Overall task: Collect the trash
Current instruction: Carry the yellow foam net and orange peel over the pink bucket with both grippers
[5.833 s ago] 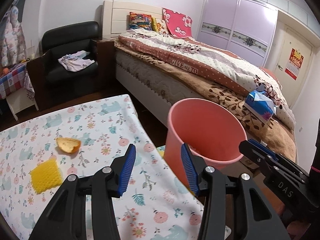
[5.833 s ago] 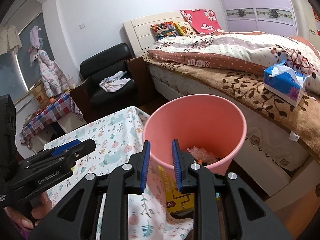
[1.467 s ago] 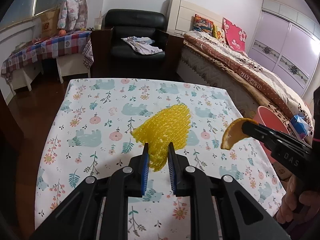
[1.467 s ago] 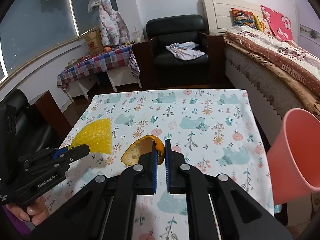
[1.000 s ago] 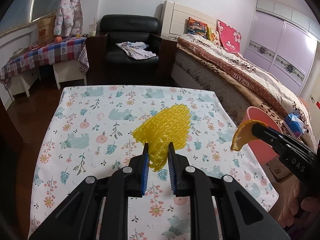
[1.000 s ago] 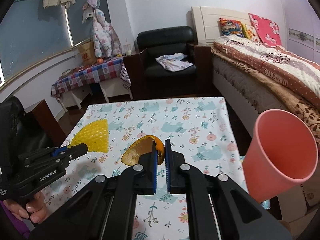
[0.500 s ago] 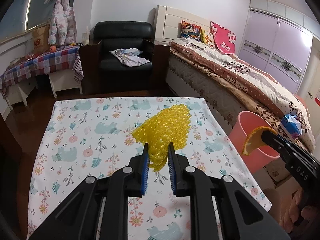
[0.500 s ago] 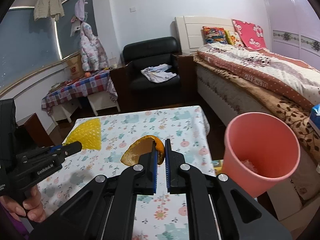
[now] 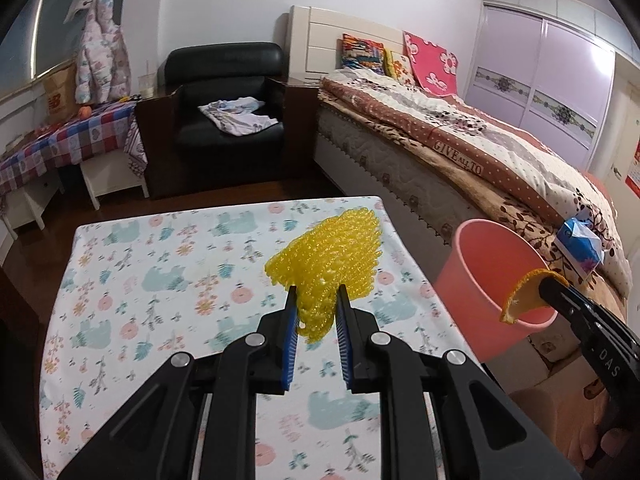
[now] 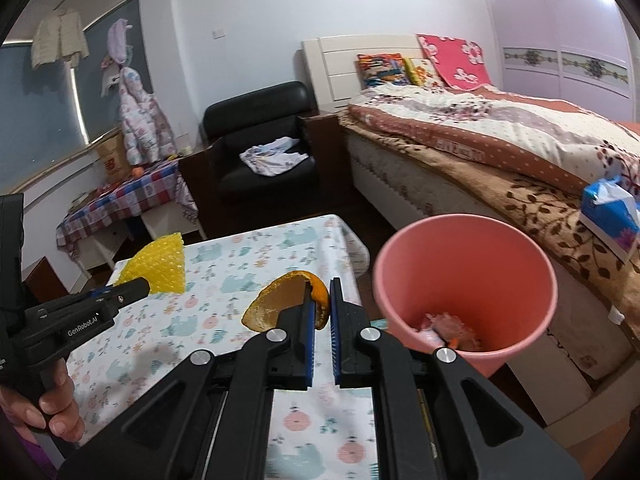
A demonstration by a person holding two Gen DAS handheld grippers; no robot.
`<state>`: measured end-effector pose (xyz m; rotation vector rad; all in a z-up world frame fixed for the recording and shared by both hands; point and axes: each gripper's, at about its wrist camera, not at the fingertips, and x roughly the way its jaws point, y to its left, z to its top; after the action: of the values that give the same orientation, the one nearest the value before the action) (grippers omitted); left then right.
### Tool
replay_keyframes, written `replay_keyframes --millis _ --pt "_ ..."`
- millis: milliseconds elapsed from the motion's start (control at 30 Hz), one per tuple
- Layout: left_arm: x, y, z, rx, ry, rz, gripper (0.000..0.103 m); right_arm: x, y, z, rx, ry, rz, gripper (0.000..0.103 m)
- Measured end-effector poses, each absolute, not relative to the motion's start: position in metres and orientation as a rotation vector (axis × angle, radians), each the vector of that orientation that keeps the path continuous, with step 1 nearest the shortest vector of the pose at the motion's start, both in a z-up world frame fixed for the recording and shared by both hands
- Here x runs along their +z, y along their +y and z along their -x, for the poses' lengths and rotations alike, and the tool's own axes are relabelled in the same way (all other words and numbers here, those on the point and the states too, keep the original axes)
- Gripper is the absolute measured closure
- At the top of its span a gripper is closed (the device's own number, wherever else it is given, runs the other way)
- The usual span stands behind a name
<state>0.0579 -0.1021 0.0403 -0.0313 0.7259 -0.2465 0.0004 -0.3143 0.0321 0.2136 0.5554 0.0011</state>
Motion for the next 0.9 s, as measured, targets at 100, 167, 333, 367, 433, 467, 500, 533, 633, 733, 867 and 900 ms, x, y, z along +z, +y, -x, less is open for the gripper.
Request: replay_keyframes --millis 100,167,333,367,433,467,500,533,633,733,867,900 --pt "0.040 -0.118 -0.063 -0.269 0.731 0.019 0.086 0.030 -0.328 0.001 -0.028 0.556 -0.225 0.096" --pt "0.039 -0.129 -0.066 -0.284 0.731 0.006 0.086 0.028 -0.338 0.002 -0.050 0.556 -0.233 0.096" --pt "0.039 -0.154 -0.071 -0.320 0.732 -0.014 0.086 0.026 -0.360 0.004 -0.097 0.556 -0.245 0.096" --pt "0.039 -0.158 -0.071 -0.326 0.731 -0.015 0.086 0.025 -0.365 0.004 -0.108 0.554 -0.249 0.096" --pt "0.039 -0.166 -0.072 -0.342 0.729 -0.019 0.086 0.025 -0.373 0.005 -0.126 0.550 -0.253 0.096" --pt "0.039 -0.171 -0.072 -0.349 0.728 -0.023 0.086 0.025 -0.377 0.006 -0.135 0.548 -0.256 0.096" --pt "0.039 -0.174 -0.073 -0.354 0.727 -0.026 0.086 0.024 -0.382 0.006 -0.144 0.546 -0.260 0.096" --pt "0.039 -0.178 -0.074 -0.362 0.727 -0.029 0.086 0.024 -0.386 0.006 -0.153 0.545 -0.264 0.096" --pt "0.039 -0.190 -0.075 -0.383 0.729 -0.039 0.086 0.020 -0.398 0.007 -0.178 0.545 -0.275 0.096" --pt "0.037 -0.204 -0.076 -0.405 0.731 -0.053 0.086 0.017 -0.406 0.007 -0.194 0.549 -0.285 0.096" --pt "0.036 -0.219 -0.079 -0.431 0.733 -0.066 0.086 0.010 -0.414 0.006 -0.213 0.559 -0.299 0.096" --pt "0.036 -0.222 -0.079 -0.437 0.733 -0.068 0.086 0.008 -0.417 0.006 -0.218 0.562 -0.304 0.096"
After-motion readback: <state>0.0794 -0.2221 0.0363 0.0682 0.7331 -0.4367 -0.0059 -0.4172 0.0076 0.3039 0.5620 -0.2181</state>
